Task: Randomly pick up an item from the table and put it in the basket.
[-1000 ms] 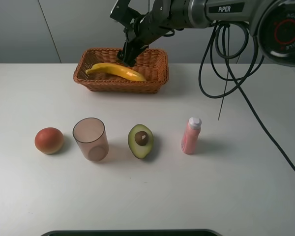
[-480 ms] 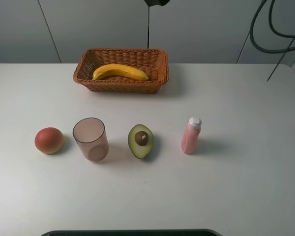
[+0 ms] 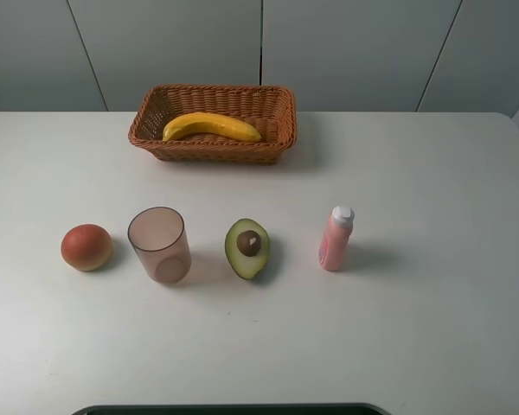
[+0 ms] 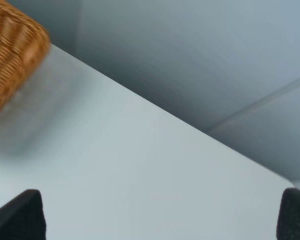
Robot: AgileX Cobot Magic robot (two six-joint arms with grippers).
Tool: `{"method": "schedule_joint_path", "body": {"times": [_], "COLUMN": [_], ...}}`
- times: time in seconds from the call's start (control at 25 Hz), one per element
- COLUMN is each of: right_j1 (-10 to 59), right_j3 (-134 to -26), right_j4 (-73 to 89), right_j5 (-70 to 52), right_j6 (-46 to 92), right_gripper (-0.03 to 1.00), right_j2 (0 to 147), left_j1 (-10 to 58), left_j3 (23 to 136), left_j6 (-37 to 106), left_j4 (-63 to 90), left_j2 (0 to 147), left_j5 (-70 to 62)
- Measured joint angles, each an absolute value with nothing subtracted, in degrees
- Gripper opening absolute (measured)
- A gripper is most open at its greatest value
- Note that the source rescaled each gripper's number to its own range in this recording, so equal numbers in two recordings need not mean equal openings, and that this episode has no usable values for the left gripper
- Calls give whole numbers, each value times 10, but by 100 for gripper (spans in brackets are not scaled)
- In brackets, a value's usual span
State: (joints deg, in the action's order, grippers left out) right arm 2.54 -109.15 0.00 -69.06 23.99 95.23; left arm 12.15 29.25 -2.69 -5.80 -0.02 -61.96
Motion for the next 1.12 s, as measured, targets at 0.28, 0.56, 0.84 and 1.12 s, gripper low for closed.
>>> {"method": "schedule_joint_path", "body": {"times": [0.28, 0.56, 0.84, 1.12], "right_j1": [-80, -135, -137, -101], "right_j3": [-968, -747, -538, -425], "right_j4": [21, 23, 47, 61], "right_j5": [-697, -698, -649, -623], "right_j6": [192, 134, 137, 145], "right_gripper": [100, 100, 100, 100], "right_j2": [798, 597, 371, 207], "left_j1": [122, 122, 122, 122], "left_j3": [292, 292, 292, 292], "left_j6": [-27, -26, -25, -25], "left_j4": [-58, -58, -58, -58], "left_j2": [0, 0, 0, 0], "left_j5": [-620, -620, -620, -620]}}
